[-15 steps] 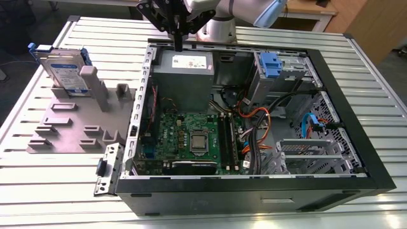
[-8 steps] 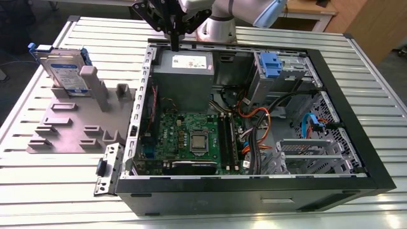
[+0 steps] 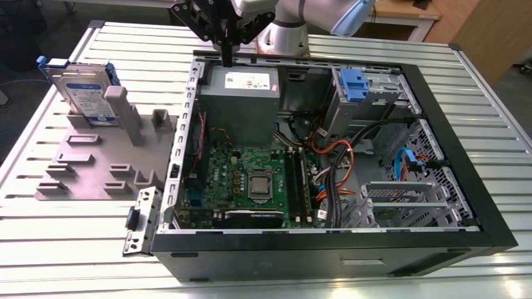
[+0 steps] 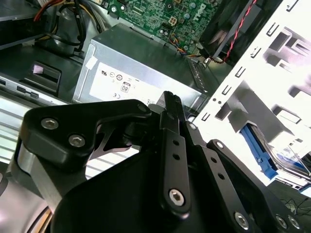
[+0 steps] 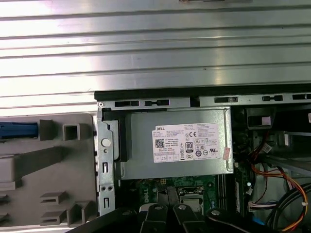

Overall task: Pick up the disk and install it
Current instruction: 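Reach for the disk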

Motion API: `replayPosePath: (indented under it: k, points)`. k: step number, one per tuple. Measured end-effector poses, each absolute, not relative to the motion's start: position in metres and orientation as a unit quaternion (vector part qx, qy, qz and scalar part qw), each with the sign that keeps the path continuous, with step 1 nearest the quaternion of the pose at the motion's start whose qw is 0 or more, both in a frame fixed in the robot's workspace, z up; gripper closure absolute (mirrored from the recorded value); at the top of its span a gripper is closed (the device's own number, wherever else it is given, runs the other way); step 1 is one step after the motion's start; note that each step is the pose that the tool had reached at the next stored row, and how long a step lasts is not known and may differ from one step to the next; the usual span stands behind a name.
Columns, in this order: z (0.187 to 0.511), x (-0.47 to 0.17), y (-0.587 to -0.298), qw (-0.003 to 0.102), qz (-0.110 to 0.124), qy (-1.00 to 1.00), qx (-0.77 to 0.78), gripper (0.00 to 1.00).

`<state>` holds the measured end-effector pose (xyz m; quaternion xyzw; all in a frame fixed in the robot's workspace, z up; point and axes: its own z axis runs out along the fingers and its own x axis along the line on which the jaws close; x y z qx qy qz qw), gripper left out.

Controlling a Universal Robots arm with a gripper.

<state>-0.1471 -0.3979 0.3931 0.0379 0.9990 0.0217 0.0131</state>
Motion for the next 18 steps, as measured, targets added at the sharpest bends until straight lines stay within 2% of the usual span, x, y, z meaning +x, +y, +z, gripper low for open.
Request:
replayPosePath:
  k: [18]
  points:
    - [0.393, -0.159, -0.396, 0.013, 0.022, 0.999, 0.038, 0.89]
